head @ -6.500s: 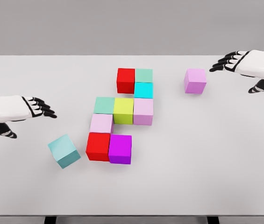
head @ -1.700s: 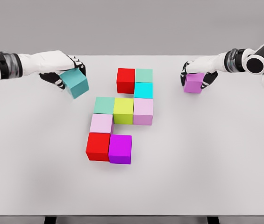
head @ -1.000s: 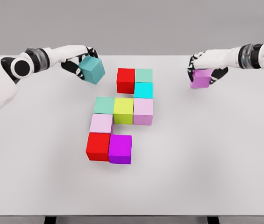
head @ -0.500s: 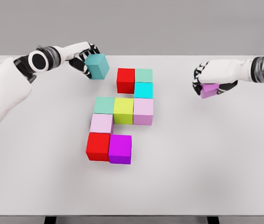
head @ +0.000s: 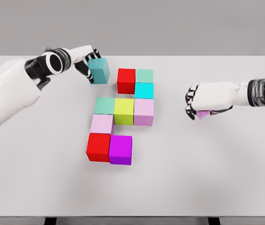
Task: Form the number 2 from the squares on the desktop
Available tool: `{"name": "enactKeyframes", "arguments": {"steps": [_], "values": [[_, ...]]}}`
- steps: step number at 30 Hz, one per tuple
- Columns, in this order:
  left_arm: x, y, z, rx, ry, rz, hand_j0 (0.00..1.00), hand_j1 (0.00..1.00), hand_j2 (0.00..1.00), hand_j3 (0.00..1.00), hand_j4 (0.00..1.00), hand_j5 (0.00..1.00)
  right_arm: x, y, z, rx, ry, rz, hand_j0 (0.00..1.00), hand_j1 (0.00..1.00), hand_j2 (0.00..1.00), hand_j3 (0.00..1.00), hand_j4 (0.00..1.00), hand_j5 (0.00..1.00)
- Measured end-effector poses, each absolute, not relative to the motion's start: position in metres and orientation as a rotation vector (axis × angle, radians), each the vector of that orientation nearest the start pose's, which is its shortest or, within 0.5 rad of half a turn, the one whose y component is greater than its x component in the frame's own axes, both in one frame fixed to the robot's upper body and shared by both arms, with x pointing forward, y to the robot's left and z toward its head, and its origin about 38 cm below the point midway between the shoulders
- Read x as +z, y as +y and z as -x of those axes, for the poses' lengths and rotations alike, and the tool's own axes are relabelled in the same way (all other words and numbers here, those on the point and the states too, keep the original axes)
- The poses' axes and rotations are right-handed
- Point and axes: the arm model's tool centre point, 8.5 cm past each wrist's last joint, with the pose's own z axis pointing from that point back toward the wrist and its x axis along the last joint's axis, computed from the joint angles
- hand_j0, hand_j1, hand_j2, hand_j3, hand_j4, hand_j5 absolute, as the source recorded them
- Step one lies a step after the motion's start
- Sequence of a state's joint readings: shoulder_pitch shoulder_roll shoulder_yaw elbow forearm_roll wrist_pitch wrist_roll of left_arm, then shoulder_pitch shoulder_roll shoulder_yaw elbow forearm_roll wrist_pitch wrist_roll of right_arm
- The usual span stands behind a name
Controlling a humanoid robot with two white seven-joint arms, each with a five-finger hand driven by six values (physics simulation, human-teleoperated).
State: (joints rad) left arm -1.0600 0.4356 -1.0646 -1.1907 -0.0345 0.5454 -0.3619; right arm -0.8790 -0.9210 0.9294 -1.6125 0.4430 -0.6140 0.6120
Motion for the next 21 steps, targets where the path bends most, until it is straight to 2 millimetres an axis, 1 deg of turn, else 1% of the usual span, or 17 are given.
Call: {"name": "enactKeyframes", "arguments": {"steps": [3, 6, 9, 13, 14, 16, 17, 19, 20, 21], "values": [[0.213, 0.175, -0.54, -1.281, -1.018, -0.488, 0.51, 0.51, 0.51, 0.51, 0.51, 0.51, 0.234, -0.252, -0.397, -3.056, 1.447, -0.424, 0.44, 0.44, 0.44, 0.44, 0.44, 0.44], [0.213, 0.169, -0.537, -1.286, -1.024, -0.494, 0.51, 0.51, 0.51, 0.51, 0.51, 0.51, 0.236, -0.244, -0.387, -3.024, 1.451, -0.385, 0.44, 0.44, 0.44, 0.44, 0.44, 0.44], [0.211, 0.168, -0.536, -1.286, -1.026, -0.499, 0.51, 0.51, 0.51, 0.51, 0.51, 0.51, 0.229, -0.236, -0.38, -3.02, 1.447, -0.314, 0.44, 0.44, 0.44, 0.44, 0.44, 0.44], [0.209, 0.165, -0.535, -1.289, -1.03, -0.508, 0.52, 0.52, 0.52, 0.52, 0.52, 0.52, 0.214, -0.216, -0.372, -2.999, 1.445, -0.204, 0.44, 0.44, 0.44, 0.44, 0.44, 0.44], [0.208, 0.165, -0.534, -1.289, -1.031, -0.509, 0.54, 0.54, 0.54, 0.54, 0.54, 0.54, 0.211, -0.212, -0.37, -2.993, 1.443, -0.18, 0.44, 0.44, 0.44, 0.44, 0.44, 0.44], [0.208, 0.165, -0.534, -1.29, -1.032, -0.511, 0.55, 0.55, 0.55, 0.55, 0.55, 0.55, 0.208, -0.205, -0.368, -2.982, 1.442, -0.153, 0.44, 0.44, 0.44, 0.44, 0.44, 0.44], [0.201, 0.165, -0.532, -1.292, -1.021, -0.504, 0.55, 0.55, 0.55, 0.55, 0.55, 0.55, 0.206, -0.202, -0.367, -2.978, 1.443, -0.141, 0.44, 0.44, 0.44, 0.44, 0.44, 0.44], [0.199, 0.164, -0.531, -1.296, -1.019, -0.502, 0.57, 0.57, 0.57, 0.57, 0.57, 0.57, 0.209, -0.195, -0.368, -2.959, 1.44, -0.135, 0.45, 0.45, 0.45, 0.45, 0.45, 0.45], [0.199, 0.163, -0.531, -1.297, -1.019, -0.502, 0.58, 0.58, 0.58, 0.58, 0.58, 0.58, 0.207, -0.192, -0.367, -2.954, 1.438, -0.124, 0.59, 0.59, 0.59, 0.59, 0.59, 0.59], [0.198, 0.163, -0.531, -1.299, -1.018, -0.502, 0.59, 0.59, 0.59, 0.59, 0.59, 0.59, 0.206, -0.19, -0.366, -2.952, 1.437, -0.113, 0.84, 0.84, 0.84, 0.84, 0.84, 0.84]]}}
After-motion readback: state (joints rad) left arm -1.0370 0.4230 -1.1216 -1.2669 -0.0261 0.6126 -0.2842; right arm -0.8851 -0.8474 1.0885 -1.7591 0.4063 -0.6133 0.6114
